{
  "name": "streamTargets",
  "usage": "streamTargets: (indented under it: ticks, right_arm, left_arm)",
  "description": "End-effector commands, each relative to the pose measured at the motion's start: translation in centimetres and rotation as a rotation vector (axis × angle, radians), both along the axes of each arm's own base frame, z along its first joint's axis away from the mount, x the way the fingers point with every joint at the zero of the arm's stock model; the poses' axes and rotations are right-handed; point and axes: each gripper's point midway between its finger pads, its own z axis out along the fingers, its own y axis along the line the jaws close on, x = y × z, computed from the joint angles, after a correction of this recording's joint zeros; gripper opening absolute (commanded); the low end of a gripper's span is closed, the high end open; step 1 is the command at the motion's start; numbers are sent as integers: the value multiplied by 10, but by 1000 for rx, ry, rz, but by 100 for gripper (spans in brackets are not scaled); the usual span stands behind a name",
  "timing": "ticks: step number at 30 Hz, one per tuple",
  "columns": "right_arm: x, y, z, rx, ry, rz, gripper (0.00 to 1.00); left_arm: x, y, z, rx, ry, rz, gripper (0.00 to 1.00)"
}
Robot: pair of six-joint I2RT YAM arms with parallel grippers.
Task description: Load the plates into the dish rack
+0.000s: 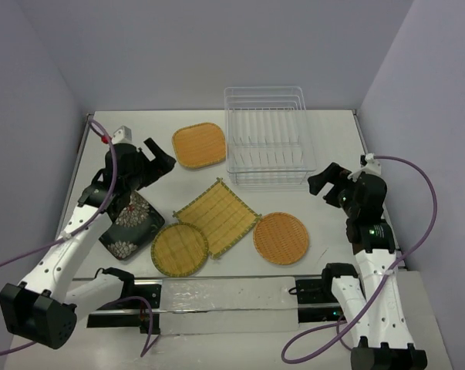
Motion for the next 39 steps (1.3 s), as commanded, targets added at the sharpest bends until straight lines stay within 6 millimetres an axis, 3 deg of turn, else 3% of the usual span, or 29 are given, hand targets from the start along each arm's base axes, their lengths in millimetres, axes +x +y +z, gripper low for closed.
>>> streamTargets:
  ticks: [1,3,5,12,15,19,28,35,39]
  right_arm:
    - [-19,35,-3,34,-25,215,100]
    - [-29,50,-18,77,22,252,100]
    - [-37,46,-51,97,123,180,100]
    - [-59,44,-129,230,385,42,100]
    - [-67,34,-149,242,478,-64,100]
    - [-71,26,-164,238,548,-147,100]
    - [-102,37,-204,283,706,-126,99]
    - [-110,49,-207,308,713,-52,72]
    - [-117,56,-211,330,736,-9,65]
  left_arm:
    - [4,-24,-41,-14,86,-114,99]
    - [3,-39,-64,-29,146,-190,99]
    - [2,-49,-71,-54,157,-242,99]
    - [-13,-76,-77,-88,156,-360,99]
    - [-14,-80,-77,-92,157,-369,99]
    - [-16,-85,-74,-87,145,-379,99]
    - [-11,-87,-64,-77,123,-377,99]
    - [2,-95,-57,-68,109,-397,99]
    - [8,-102,-54,-75,103,-415,99]
